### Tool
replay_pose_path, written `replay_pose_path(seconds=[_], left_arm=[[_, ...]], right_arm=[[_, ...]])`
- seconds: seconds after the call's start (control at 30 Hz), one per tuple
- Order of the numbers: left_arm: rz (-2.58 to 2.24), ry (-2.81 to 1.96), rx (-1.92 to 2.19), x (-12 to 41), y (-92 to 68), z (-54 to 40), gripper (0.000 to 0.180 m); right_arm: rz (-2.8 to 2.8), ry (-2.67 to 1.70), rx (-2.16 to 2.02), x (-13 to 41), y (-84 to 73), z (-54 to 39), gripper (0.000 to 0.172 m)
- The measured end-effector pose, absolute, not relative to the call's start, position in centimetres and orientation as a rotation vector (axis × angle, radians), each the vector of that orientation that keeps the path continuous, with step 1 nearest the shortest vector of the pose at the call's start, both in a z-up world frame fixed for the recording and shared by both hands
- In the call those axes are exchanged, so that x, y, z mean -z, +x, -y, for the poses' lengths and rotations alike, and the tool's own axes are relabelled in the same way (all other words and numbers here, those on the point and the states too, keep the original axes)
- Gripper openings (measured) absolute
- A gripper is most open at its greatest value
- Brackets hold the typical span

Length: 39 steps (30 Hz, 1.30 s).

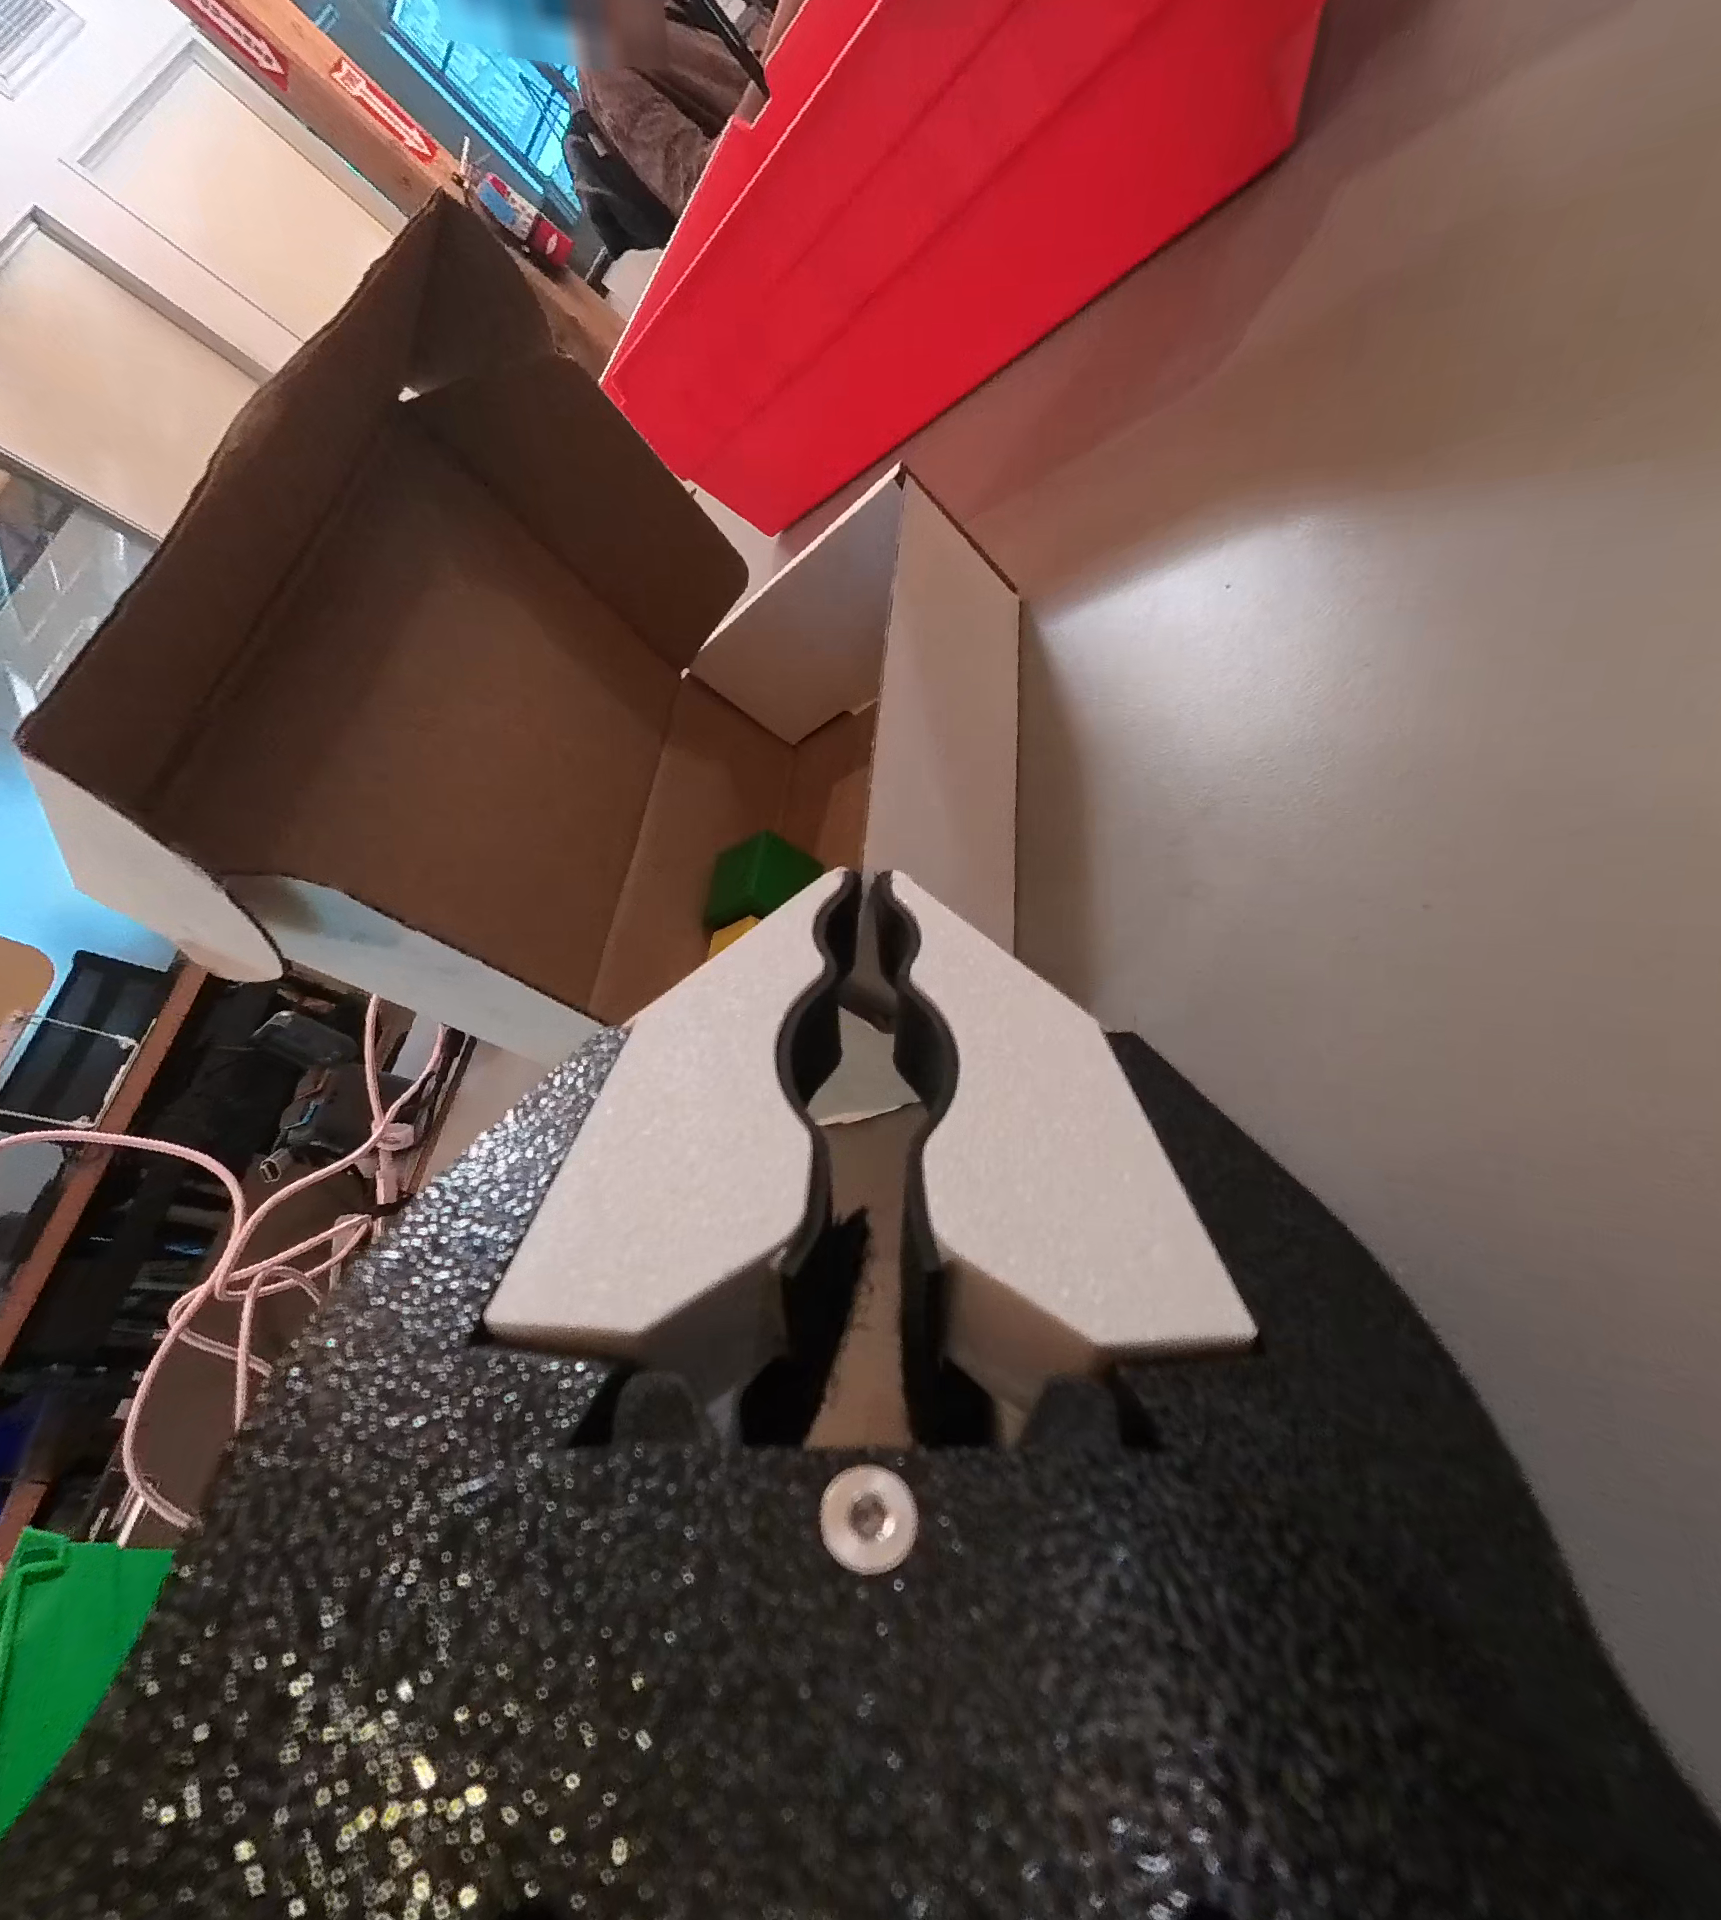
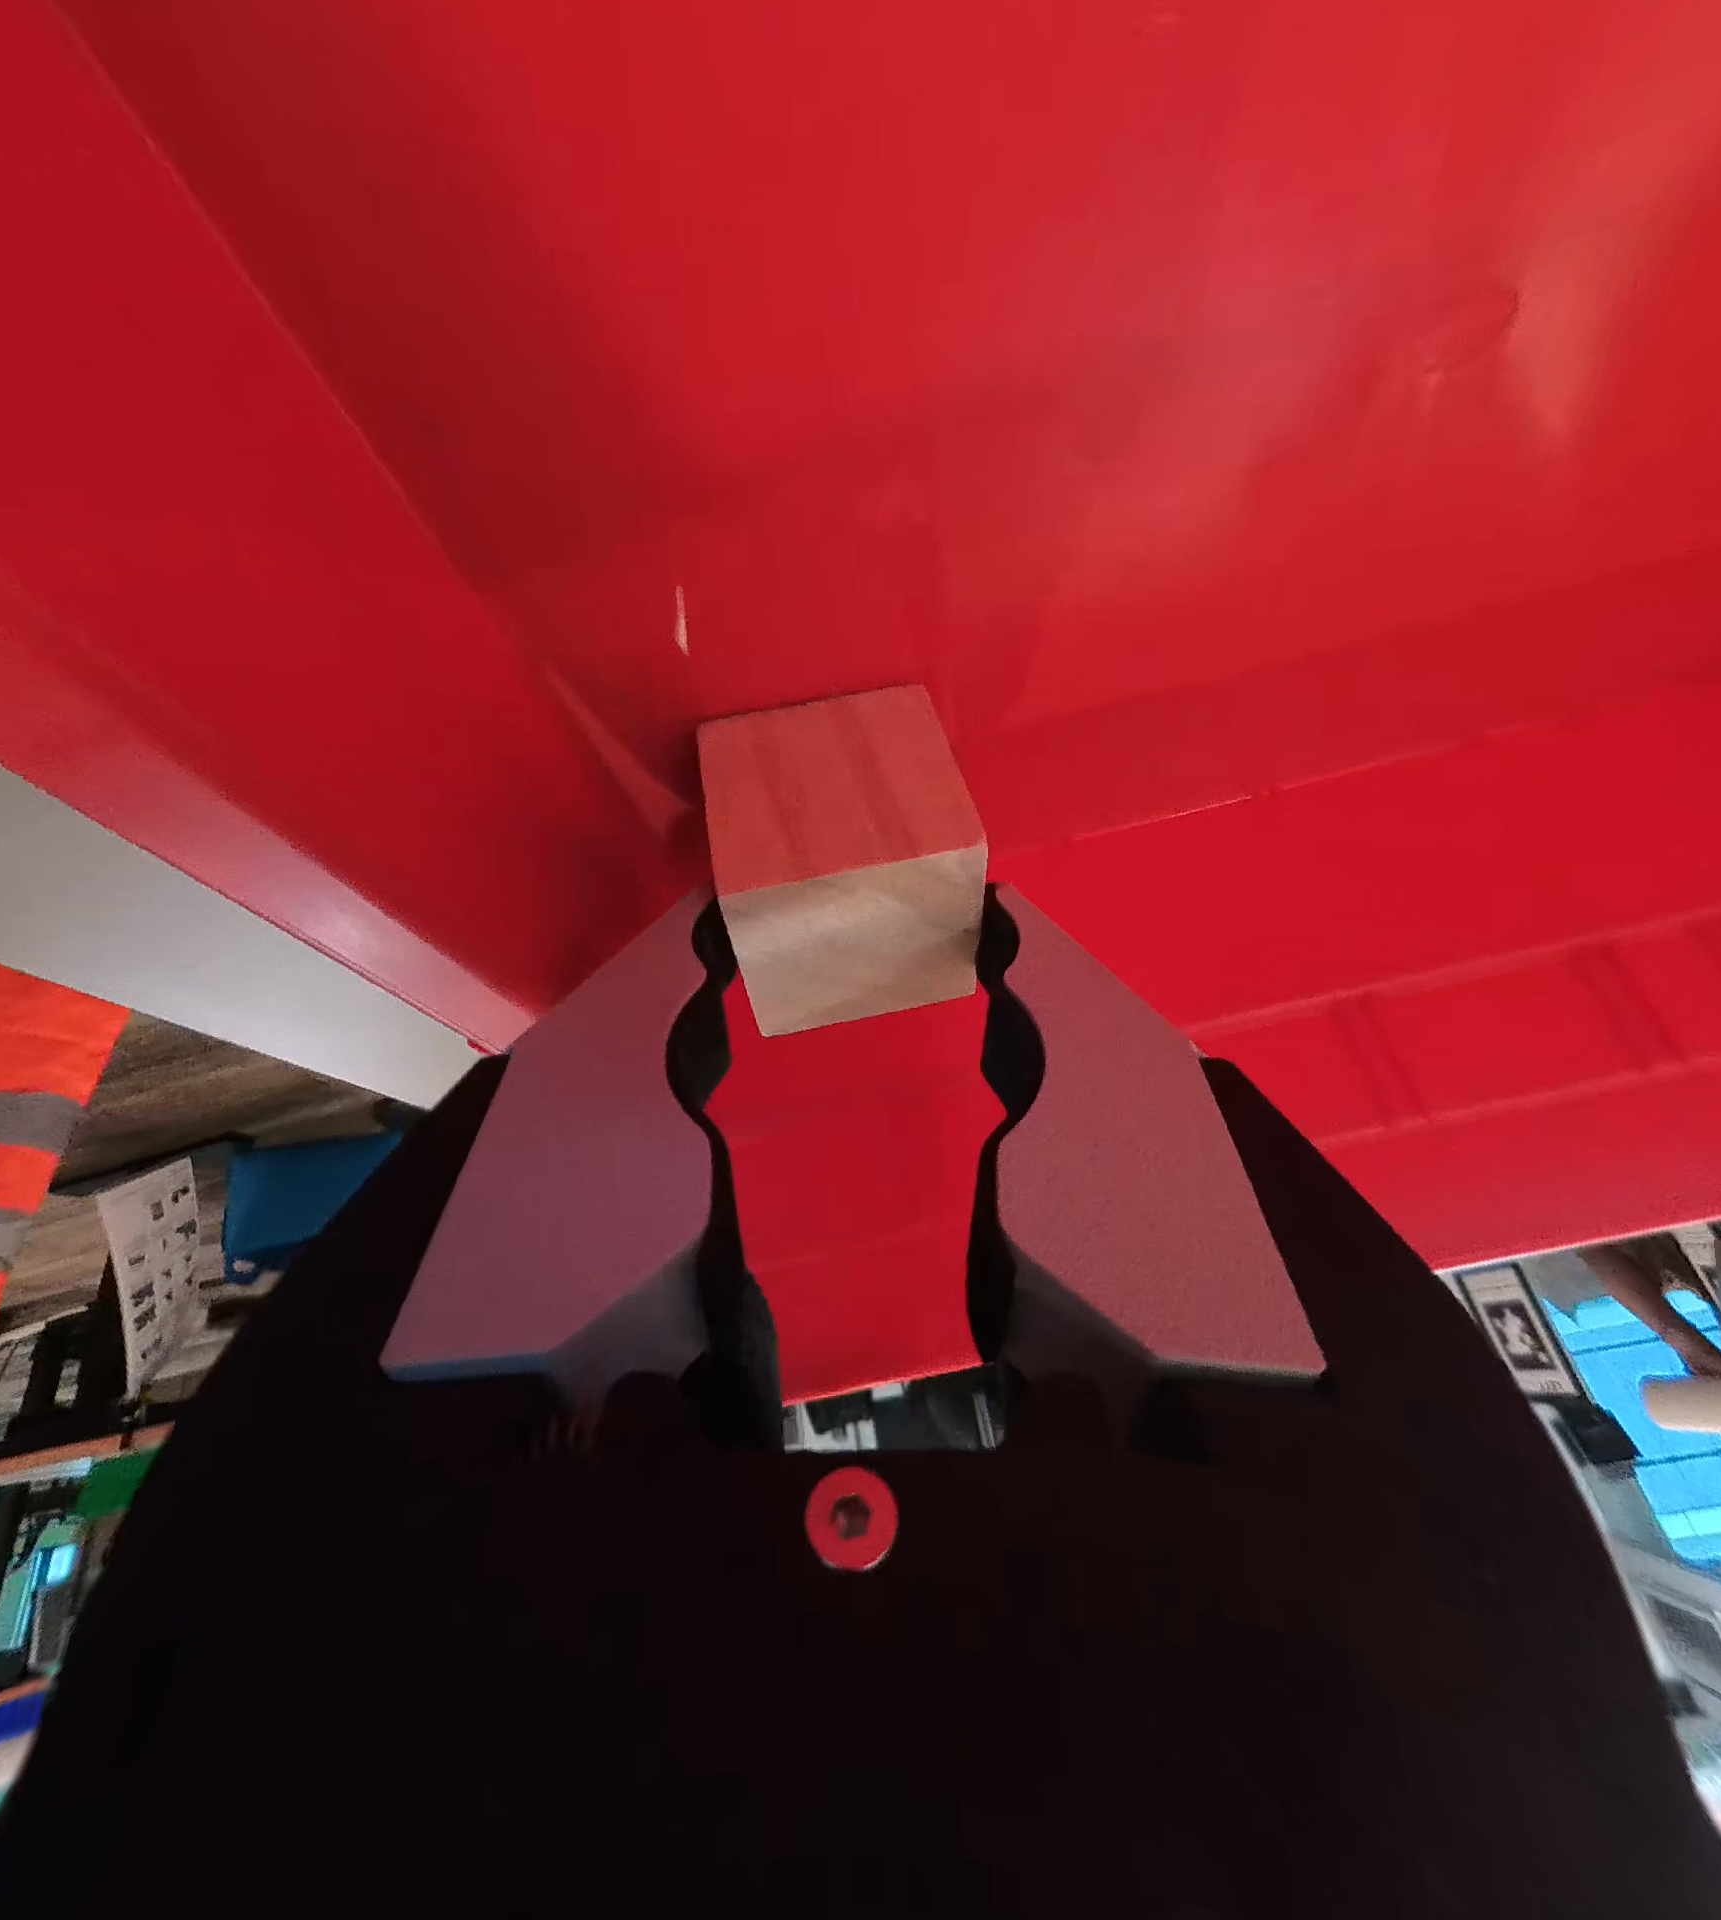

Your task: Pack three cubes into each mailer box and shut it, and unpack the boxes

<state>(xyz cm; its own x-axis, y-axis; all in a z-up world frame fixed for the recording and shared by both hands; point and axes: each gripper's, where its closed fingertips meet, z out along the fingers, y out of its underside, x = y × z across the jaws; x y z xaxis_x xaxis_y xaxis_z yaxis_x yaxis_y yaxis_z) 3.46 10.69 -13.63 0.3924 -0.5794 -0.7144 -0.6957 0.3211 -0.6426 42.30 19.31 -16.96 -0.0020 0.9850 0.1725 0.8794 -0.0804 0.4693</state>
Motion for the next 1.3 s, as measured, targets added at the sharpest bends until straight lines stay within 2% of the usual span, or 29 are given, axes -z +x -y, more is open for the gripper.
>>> replay_pose_path(seconds=[0.3, 0.43, 0.53, 0.6, 0.7, 0.77, 0.87, 0.97, 1.17, 1.3], left_arm=[[-1.283, -1.34, -0.132, 13.6, 3.5, -10.7, 0.001], [-1.286, -1.339, -0.134, 13.6, 3.4, -10.7, 0.001], [-1.284, -1.34, -0.129, 13.6, 3.4, -10.7, 0.001], [-1.285, -1.337, -0.13, 13.6, 3.4, -10.7, 0.001], [-1.286, -1.336, -0.13, 13.6, 3.4, -10.7, 0.001], [-1.285, -1.336, -0.129, 13.6, 3.4, -10.7, 0.001], [-1.289, -1.331, -0.131, 13.6, 3.4, -10.7, 0.001], [-1.293, -1.328, -0.135, 13.6, 3.4, -10.7, 0.001], [-1.319, -1.34, -0.111, 13.6, 3.3, -10.5, 0.001], [-1.311, -1.35, -0.082, 13.6, 3.3, -10.5, 0.0]], right_arm=[[-1.902, 2.037, -0.7, 16.9, 43.5, -19.4, 0.046], [-1.836, 2.158, -0.744, 15.5, 43.2, -19.8, 0.063], [-1.762, 2.292, -0.894, 11.6, 42.6, -20.3, 0.066], [-1.738, 2.377, -1.148, 7.2, 41.2, -21.0, 0.064], [-2.025, 2.455, -1.468, 1.6, 33.7, -20.5, 0.053], [-2.406, 2.511, -1.329, 1.2, 25.8, -18.3, 0.05], [-2.965, 2.371, -0.77, 3.7, 15.2, -13.2, 0.047], [-3.227, 2.269, -0.433, 5.9, 8.9, -11.3, 0.037], [-3.1, 2.369, -0.056, 11.2, 4.5, -14.4, 0.037], [-2.932, 2.404, -0.026, 13.8, 3.5, -16.1, 0.04]])
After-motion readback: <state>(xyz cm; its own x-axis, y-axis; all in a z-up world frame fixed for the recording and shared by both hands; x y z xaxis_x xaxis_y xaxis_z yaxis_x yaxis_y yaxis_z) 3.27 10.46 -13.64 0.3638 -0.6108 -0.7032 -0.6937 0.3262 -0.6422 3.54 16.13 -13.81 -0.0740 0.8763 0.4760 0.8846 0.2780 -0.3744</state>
